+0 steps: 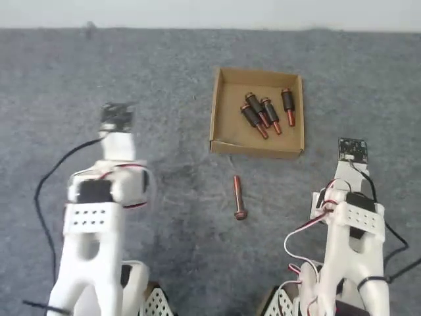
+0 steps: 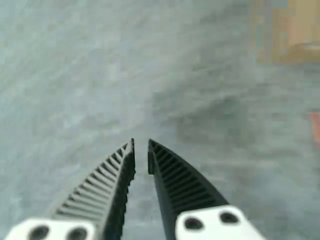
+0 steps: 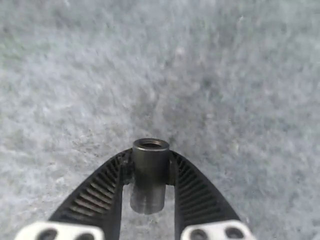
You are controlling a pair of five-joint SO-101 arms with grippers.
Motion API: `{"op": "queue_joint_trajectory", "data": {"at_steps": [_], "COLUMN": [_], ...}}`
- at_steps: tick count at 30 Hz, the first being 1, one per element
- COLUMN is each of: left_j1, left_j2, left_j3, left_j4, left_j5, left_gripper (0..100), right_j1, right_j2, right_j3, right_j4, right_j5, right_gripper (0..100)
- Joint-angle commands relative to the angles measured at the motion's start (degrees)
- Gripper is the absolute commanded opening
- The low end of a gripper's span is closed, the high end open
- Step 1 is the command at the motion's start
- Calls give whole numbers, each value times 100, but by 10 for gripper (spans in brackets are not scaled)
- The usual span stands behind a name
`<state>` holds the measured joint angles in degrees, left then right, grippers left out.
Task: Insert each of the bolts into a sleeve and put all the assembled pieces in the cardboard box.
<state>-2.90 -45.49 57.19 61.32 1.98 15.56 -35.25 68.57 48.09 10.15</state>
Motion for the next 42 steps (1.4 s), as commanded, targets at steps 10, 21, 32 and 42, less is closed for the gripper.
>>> {"op": "queue_joint_trajectory", "data": {"at_steps": [10, 21, 32, 42], "left_j1": [3068, 3780, 3859, 3578], "left_j2": [1029, 4202, 5134, 6119], "left_j3": [-1323, -2580, -3046, -4013], "left_j4": [-123, -404, -958, -448], "left_j5": [-993, -1319, -2233, -2233], "left_gripper": [44, 47, 44, 44], "right_j1": [-13, -198, -356, -356], "right_j2": [-259, -251, -251, -251], "right_j3": [18, 44, 88, 132], "right_j4": [-180, -347, -418, -488], "right_j5": [88, 97, 246, 246], "right_gripper": [6, 6, 6, 6]}}
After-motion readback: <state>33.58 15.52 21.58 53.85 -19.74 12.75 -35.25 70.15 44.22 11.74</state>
